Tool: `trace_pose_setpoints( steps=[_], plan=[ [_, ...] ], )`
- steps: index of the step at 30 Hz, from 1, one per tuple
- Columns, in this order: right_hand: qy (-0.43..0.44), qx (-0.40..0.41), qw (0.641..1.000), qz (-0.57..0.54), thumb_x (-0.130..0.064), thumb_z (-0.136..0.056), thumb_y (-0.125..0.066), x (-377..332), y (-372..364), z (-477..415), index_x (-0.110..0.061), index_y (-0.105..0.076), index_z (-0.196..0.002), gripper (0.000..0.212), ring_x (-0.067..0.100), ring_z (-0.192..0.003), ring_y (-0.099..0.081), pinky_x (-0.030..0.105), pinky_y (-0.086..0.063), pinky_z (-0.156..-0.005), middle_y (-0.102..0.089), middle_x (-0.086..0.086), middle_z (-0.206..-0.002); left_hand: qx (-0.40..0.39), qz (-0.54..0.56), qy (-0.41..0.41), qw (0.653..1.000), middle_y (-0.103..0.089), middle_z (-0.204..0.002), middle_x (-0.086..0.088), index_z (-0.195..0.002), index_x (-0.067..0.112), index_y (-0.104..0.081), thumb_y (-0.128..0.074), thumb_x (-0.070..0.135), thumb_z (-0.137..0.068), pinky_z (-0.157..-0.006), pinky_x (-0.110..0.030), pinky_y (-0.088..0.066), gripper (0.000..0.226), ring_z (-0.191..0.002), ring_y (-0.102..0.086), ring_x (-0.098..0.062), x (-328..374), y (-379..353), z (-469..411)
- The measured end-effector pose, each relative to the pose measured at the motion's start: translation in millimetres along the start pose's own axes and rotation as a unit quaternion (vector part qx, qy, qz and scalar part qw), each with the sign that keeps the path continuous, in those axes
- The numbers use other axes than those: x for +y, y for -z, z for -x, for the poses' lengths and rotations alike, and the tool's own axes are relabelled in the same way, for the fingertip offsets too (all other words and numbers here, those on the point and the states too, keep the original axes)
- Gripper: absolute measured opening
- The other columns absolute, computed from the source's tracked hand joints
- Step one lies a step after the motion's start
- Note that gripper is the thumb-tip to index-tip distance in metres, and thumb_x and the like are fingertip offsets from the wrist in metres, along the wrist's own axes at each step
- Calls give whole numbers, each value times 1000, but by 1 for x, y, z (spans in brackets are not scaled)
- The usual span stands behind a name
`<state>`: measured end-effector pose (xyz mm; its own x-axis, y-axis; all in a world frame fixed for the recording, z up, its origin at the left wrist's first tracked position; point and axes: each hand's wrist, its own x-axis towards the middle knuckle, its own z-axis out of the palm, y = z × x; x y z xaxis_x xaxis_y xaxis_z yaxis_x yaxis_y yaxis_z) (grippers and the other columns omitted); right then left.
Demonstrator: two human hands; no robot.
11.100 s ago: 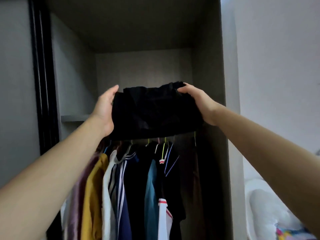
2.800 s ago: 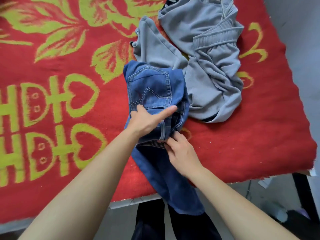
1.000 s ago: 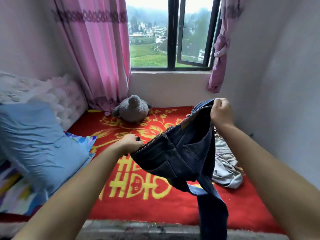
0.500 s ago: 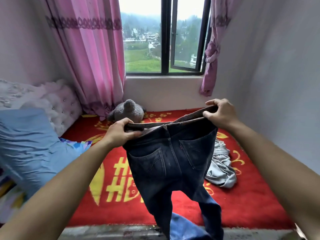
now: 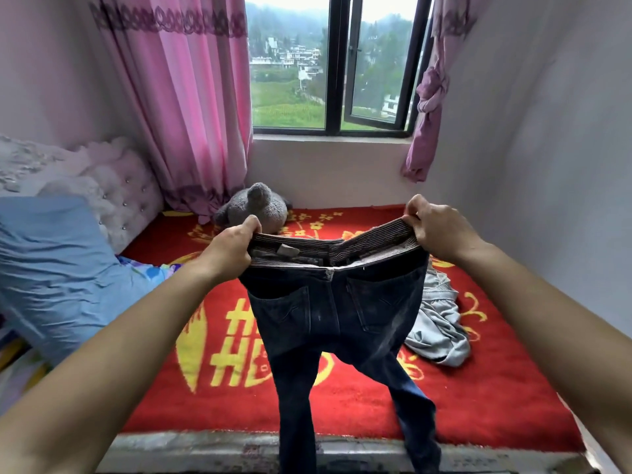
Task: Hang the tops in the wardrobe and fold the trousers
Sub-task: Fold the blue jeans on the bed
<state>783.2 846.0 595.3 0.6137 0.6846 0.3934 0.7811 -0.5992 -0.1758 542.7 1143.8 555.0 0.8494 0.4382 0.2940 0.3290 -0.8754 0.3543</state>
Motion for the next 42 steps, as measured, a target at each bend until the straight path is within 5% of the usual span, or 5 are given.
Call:
trace_pose_setpoints(
  steps=[4, 8, 24, 29, 42],
  plan=[
    [56, -55, 996, -44, -60, -94, -49, 0, -3, 4, -32, -52, -135, 50, 26, -107, -62, 38, -47, -99, -63, 4, -115, -24, 37, 5, 999, -57, -98, -5, -115, 32, -48, -51, 35, -88, -89, -40, -43, 27, -101, -53, -29, -16, -4, 0],
    [45, -143, 988, -41, -88, -59, -68, -4, -12, 4, -36, -48, -136, 95, 10, -103, -50, 25, -41, -101, -44, -8, -116, -67, -2, 18, 998, -46, -96, 12, -125, 53, -44, -57, 99, -42, -91, -32, -39, 96, -101, -40, -12, -25, 0, -2],
    [-19, -98, 986, 131, -43, -84, -65, -60, -34, -1, -33, -48, -80, 21, 30, -95, -64, 33, -43, -74, -44, -7, -93, 105, 1, 135, 985, -54, -89, 3, -77, 28, -56, -78, 73, -54, -81, -42, -38, 55, -100, -55, -28, -44, -2, 7],
    [-59, -172, 976, 122, -109, -52, -28, -71, -37, -1, -35, -55, -98, 91, 22, -99, -59, 42, -50, -84, -59, -5, -104, 152, -201, -34, 967, -57, -80, -1, -74, 20, -64, -78, 55, -66, -74, -40, -34, 39, -86, -54, -30, -43, -4, 10],
    [-99, -333, 937, -30, -41, -84, -78, -47, -89, -29, -29, -72, -81, 13, 24, -87, -70, 37, -61, -71, -73, 2, -94, -109, -336, -98, 930, -64, -105, 5, -108, 32, -65, -61, 60, -86, -69, -32, -43, 35, -103, -59, -21, -71, -32, -37]
  ],
)
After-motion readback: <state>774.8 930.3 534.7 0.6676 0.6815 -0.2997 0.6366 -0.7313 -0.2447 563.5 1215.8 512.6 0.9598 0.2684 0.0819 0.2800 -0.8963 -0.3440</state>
